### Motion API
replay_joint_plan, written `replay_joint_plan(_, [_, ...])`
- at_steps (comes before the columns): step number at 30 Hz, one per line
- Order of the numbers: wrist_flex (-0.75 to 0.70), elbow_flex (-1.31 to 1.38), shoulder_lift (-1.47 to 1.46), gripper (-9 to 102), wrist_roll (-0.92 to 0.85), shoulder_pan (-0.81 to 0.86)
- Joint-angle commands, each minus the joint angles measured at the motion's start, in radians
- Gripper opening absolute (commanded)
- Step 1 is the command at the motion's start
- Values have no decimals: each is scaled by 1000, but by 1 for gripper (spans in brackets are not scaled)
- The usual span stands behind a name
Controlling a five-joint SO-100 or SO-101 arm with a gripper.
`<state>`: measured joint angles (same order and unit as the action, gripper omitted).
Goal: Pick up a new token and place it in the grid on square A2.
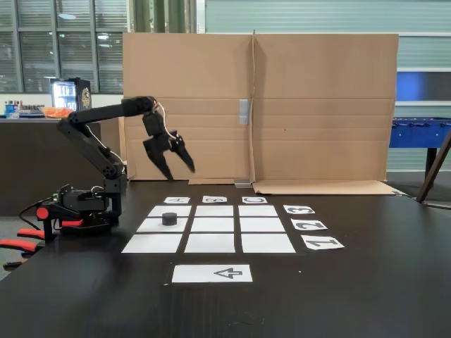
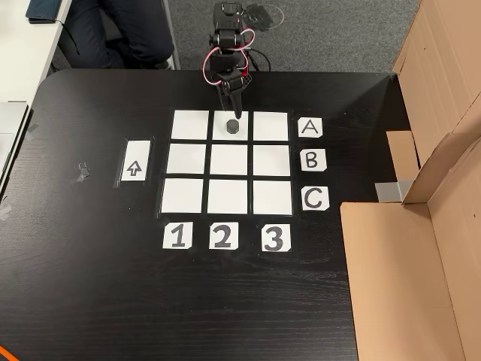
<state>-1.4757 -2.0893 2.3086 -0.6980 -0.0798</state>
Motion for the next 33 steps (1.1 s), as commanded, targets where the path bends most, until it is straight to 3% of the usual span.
replay_joint_plan(1, [-41,107,18,28,29,5])
replay_joint_plan(12, [-183,451,6,28,193,20])
replay_joint_plan(20, [-202,655,3,28,347,55])
replay_joint_plan(33, [-189,732,71,28,474,256])
